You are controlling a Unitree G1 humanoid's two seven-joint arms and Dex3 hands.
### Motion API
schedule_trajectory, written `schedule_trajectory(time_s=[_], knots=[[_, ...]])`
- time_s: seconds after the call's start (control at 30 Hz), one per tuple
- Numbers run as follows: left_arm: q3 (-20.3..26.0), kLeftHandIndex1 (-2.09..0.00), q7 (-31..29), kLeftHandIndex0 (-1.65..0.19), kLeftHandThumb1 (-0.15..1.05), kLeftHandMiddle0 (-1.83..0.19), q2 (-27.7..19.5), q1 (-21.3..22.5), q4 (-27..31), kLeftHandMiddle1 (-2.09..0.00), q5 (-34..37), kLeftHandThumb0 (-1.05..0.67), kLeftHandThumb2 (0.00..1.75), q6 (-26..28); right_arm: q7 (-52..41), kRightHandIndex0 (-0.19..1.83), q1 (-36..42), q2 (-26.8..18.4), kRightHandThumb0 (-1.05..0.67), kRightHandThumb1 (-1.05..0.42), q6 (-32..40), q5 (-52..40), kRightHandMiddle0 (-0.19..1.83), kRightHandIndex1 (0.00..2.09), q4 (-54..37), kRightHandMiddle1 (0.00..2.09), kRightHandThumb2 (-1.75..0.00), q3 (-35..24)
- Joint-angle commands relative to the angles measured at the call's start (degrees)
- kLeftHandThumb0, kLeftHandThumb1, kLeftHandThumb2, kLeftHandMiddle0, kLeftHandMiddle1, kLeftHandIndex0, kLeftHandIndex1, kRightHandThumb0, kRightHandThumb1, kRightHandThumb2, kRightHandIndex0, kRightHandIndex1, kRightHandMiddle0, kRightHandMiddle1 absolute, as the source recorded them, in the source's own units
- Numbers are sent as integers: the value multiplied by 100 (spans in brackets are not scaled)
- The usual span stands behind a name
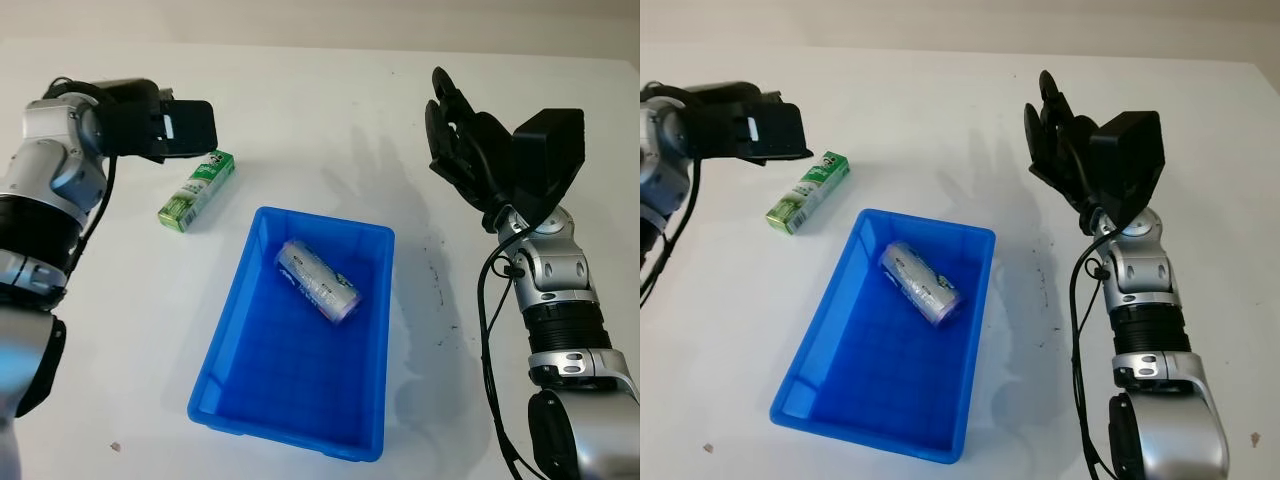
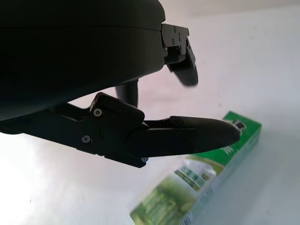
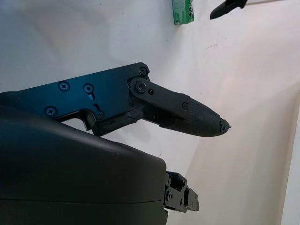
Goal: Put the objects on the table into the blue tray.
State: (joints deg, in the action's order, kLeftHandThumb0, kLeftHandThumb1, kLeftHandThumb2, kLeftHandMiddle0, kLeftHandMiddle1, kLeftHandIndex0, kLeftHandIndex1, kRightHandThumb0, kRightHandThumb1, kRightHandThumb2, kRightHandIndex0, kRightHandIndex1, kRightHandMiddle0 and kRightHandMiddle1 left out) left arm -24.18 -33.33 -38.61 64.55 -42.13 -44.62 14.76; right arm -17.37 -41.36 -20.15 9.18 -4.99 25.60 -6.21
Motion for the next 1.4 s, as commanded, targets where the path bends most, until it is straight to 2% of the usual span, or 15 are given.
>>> schedule_trajectory(time_s=[0.0, 0.1, 0.13, 0.2, 0.27, 0.3, 0.37, 0.4, 0.43, 0.5, 0.63, 1.0, 1.07, 1.23, 1.37], knots=[[-93, -161, -121, 11, 105, 12, 52, 216, -112, -202, -53, -88, 54, 27, 29, -19, -105, 12, -65, -105, -17, 5, -19, 0, -4, 0, -74, -1], [-84, -190, -179, 11, 105, 18, 144, 236, -242, -201, 25, -87, 53, 35, 22, -19, -108, 33, -65, -105, -44, -12, -19, 0, 11, 0, -74, -5], [-84, -168, -168, 11, 105, 19, 173, 238, -288, -182, 39, -89, 53, 31, 25, -19, -103, 36, -66, -105, -38, -10, -19, 0, -1, 0, -74, -1], [-121, -190, -177, 17, 105, 19, 240, 256, -364, -204, 9, -91, 52, 109, 17, -19, -96, 41, -65, -105, -31, -25, -19, 0, -11, 0, -74, -9], [-143, -170, -194, 11, 105, 19, 298, 265, -413, -205, -4, -93, 52, 191, 29, -19, -92, 39, -66, -105, -24, -23, -19, 0, -16, 0, -74, -12], [-149, -162, -197, 9, 105, 19, 325, 270, -444, -195, 1, -93, 52, 219, 35, -19, -88, 37, -66, -105, -27, -21, -19, 0, -18, 0, -74, -15], [-193, -110, -191, -4, 105, 5, 351, 280, -535, -114, -10, -92, 52, 188, 26, -19, -76, 27, -66, -105, -85, -25, -19, 0, -9, 0, -74, -24], [-227, -93, -186, -9, 105, -1, 352, 288, -572, -98, -30, -92, 54, 156, 25, -19, -73, 25, -66, -105, -98, -27, -19, 0, -7, 0, -74, -27], [-265, -102, -123, -10, 105, 1, 369, 281, -626, -114, -60, -92, 55, 145, 33, -19, -73, 15, -66, -105, -88, -16, -19, 0, -12, 0, -74, -25], [-363, -181, 62, 9, 105, 14, 383, 252, -757, -185, -144, -93, 54, 46, 47, -19, -80, 9, -66, -105, -71, -22, -19, 0, -10, 0, -74, -38], [-492, -207, 350, 9, 105, 17, 495, 250, -1116, -207, -233, -94, 46, 41, 28, -19, -77, 1, -65, -105, -82, -56, -19, 0, -6, 0, -73, -60], [-1134, -204, 1340, 11, 105, 13, 433, 82, -1390, -209, -878, -90, 34, -612, -59, -19, -101, -62, -65, -105, -10, -52, -19, 0, -42, 0, -74, -44], [-1127, -182, 1395, 12, 105, 18, 428, 73, -1405, -208, -884, -85, 32, -661, -70, -19, -106, -70, -65, -105, -15, -44, -19, 0, -38, 0, -74, -45], [-1038, -187, 1405, 17, 105, 19, 490, 75, -1517, -203, -751, -80, 28, -631, -62, -19, -117, -82, -65, -105, -38, -18, -19, 0, -22, 0, -74, -50], [-991, -150, 1413, 15, 105, 8, 519, 79, -1574, -169, -624, -70, 22, -676, -93, -19, -114, -83, -65, -105, -31, -46, -19, 0, -40, 0, -73, -67]])
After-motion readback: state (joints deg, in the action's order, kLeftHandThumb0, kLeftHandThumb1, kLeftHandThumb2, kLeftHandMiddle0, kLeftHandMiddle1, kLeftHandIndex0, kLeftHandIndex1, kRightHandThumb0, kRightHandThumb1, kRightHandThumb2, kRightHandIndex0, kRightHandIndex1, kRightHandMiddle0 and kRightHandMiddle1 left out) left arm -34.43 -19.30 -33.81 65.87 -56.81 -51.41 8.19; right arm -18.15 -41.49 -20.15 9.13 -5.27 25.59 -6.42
